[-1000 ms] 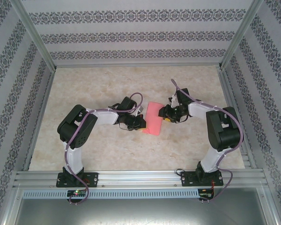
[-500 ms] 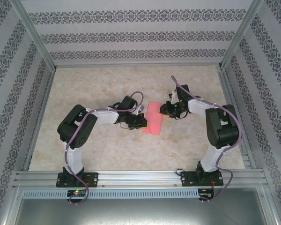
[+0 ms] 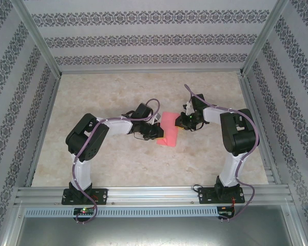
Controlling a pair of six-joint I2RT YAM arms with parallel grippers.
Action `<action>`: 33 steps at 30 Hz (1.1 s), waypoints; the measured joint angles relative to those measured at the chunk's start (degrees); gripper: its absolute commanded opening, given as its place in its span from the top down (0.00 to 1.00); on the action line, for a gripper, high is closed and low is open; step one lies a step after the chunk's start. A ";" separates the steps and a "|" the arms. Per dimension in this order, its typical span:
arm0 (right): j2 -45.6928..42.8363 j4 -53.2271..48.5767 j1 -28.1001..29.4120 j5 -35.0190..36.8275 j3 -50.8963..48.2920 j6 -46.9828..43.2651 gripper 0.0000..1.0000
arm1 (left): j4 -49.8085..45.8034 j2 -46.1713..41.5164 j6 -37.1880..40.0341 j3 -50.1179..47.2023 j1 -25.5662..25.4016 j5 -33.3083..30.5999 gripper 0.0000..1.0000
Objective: Fold a paper plane with a square sheet of paper (pick it up from the middle)
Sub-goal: Fold the triangle a second time at the center of the table.
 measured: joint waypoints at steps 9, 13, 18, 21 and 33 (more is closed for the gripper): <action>0.57 -0.44 0.04 -0.22 0.66 -2.36 0.87 | -1.95 1.84 0.26 4.87 -0.50 0.02 0.93; 0.66 -0.79 0.04 -0.24 0.87 -3.23 0.87 | -3.26 3.17 0.46 7.26 -0.59 0.02 0.93; 0.66 -0.81 0.44 -0.26 0.87 -3.80 0.87 | -4.72 5.46 0.74 9.94 -0.61 0.02 0.93; 0.66 -0.83 0.81 -0.42 0.87 -3.82 0.87 | -5.53 6.71 0.94 11.15 -0.63 0.02 0.93; 0.68 -1.33 1.18 -1.05 0.87 -3.82 0.88 | -7.67 10.12 1.77 15.80 -1.01 0.04 0.92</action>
